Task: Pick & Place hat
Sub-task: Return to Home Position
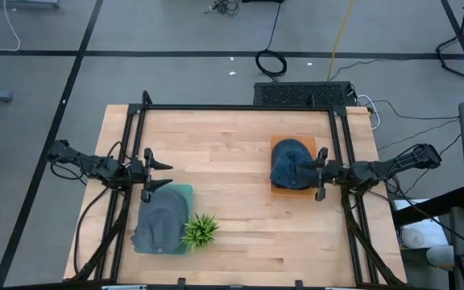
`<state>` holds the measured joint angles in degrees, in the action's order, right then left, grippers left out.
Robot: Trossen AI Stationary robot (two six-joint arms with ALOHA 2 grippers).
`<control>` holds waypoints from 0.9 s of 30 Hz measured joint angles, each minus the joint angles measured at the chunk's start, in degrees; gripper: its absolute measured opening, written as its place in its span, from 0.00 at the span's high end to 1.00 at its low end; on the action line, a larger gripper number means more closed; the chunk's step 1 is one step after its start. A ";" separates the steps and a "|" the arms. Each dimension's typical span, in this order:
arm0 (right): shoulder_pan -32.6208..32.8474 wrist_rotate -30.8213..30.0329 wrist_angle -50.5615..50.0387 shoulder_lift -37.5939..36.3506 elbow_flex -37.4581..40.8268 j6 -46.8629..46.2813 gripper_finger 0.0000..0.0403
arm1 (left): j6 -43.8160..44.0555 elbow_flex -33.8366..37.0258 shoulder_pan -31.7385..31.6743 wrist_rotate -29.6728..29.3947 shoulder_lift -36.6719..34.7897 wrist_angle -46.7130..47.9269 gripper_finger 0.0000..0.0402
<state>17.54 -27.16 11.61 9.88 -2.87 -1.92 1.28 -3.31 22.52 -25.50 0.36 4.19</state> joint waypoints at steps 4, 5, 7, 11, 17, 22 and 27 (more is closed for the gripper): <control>0.00 0.07 4.19 0.03 0.00 0.01 0.65 | 0.00 0.00 0.00 0.00 0.00 -0.01 0.43; 0.00 0.07 4.73 0.03 0.00 -0.01 0.65 | 0.00 0.00 0.00 0.00 0.00 0.00 0.43; 0.00 0.11 4.79 0.03 0.00 -0.01 0.65 | 0.00 0.00 0.00 0.00 0.00 -0.04 0.43; 0.00 0.13 4.93 0.03 0.00 -0.01 0.65 | 0.02 0.00 0.00 0.02 0.00 -0.04 0.43; 0.00 0.15 5.12 0.03 0.00 -0.01 0.65 | 0.11 0.00 0.00 0.02 0.00 -0.04 0.43; 0.00 0.15 5.21 0.03 0.00 -0.01 0.65 | 0.10 0.00 0.00 0.04 0.00 -0.07 0.43; 0.00 0.17 5.25 0.03 0.00 0.01 0.65 | 0.09 0.00 0.00 0.04 0.00 -0.07 0.43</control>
<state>17.54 -26.98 16.86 9.91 -2.87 -1.91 1.37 -3.31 22.52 -25.45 0.36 4.12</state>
